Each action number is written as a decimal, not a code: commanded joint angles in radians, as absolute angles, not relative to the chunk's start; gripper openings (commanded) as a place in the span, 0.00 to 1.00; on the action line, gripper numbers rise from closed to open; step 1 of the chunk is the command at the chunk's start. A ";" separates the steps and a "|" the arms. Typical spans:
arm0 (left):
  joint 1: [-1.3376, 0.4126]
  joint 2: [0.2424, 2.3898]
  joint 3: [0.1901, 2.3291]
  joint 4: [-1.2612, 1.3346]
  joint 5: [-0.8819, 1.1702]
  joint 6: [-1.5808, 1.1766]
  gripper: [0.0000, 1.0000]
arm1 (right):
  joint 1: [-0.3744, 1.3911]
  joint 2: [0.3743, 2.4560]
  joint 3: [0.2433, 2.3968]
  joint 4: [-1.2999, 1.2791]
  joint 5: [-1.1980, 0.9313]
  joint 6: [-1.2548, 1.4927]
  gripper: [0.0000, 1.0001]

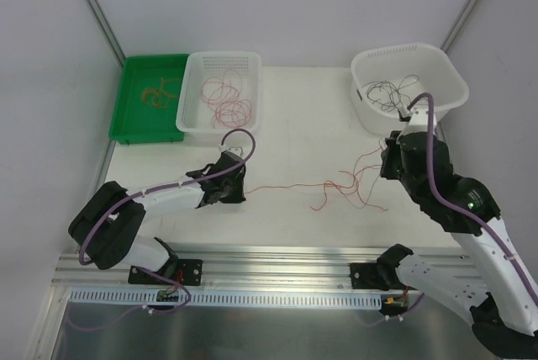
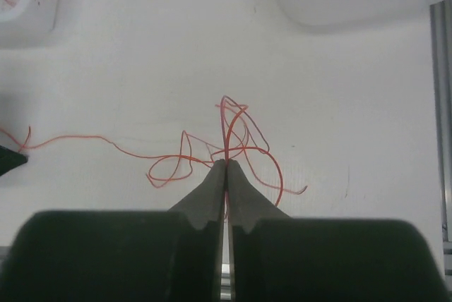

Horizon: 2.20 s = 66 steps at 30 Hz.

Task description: Untangle the cables

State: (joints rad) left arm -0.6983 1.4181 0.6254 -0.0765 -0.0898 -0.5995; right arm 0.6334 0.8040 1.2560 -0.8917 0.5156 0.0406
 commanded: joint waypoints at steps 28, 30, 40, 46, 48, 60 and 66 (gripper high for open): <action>-0.742 1.029 0.679 -0.160 0.207 -0.586 0.91 | 0.727 0.954 0.950 -0.684 0.086 0.112 0.64; -0.758 1.061 0.689 -0.129 0.212 -0.600 0.91 | 0.726 0.934 0.943 -0.704 0.156 0.104 0.63; -0.874 1.299 0.848 -0.087 0.089 -0.586 0.90 | 0.638 0.897 0.821 -0.693 0.232 0.169 0.56; -0.876 1.500 1.006 -0.063 0.040 -0.309 0.90 | 0.623 0.815 0.749 -0.646 0.216 0.207 0.59; -0.874 1.569 1.057 -0.034 0.066 -0.217 0.90 | 0.621 0.790 0.733 -0.647 0.225 0.219 0.69; -0.874 1.848 1.233 -0.003 0.164 -0.081 0.58 | 0.617 0.690 0.657 -0.654 0.249 0.301 1.00; -0.874 1.766 1.178 -0.002 0.123 -0.083 0.00 | 0.617 0.716 0.626 -0.580 0.218 0.319 1.00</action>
State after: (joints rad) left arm -0.8711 1.8526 1.1938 -0.0303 0.1272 -0.1078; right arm 0.6231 0.7071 0.6388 -0.6579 0.2237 0.2882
